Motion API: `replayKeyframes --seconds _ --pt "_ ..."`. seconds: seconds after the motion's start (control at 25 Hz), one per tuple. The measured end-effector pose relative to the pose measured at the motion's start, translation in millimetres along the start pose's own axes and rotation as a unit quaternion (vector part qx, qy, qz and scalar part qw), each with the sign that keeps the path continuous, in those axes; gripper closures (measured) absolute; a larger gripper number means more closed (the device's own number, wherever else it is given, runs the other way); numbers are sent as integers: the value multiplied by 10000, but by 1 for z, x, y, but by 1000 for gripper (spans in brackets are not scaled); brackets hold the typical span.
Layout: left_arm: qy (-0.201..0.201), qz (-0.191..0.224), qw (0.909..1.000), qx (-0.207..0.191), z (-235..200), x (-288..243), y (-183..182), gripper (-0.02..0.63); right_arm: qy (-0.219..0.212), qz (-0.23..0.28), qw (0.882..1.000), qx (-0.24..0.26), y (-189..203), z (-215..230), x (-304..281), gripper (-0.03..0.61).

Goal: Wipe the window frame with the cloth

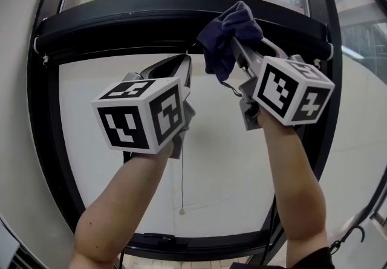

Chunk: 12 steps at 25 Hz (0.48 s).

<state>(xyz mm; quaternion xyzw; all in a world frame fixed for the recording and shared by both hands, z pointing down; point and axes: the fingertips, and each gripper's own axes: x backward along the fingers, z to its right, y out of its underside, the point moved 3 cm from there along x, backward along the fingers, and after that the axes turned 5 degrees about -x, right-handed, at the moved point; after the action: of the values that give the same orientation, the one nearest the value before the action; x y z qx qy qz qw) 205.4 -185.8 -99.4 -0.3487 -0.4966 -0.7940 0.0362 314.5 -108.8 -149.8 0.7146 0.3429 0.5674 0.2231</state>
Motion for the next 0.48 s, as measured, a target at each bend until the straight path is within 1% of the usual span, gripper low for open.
replayKeyframes --seconds 0.2,0.36,0.48 --pt "23 32 10000 -72 0 -8 3 620 -5 12 10000 9 2 9 -3 458" --pt "74 -33 9999 108 0 -20 11 620 -11 -61 9999 88 6 15 -11 457" --pt "50 -103 9999 76 0 -20 14 620 27 -74 10000 58 6 17 -11 457"
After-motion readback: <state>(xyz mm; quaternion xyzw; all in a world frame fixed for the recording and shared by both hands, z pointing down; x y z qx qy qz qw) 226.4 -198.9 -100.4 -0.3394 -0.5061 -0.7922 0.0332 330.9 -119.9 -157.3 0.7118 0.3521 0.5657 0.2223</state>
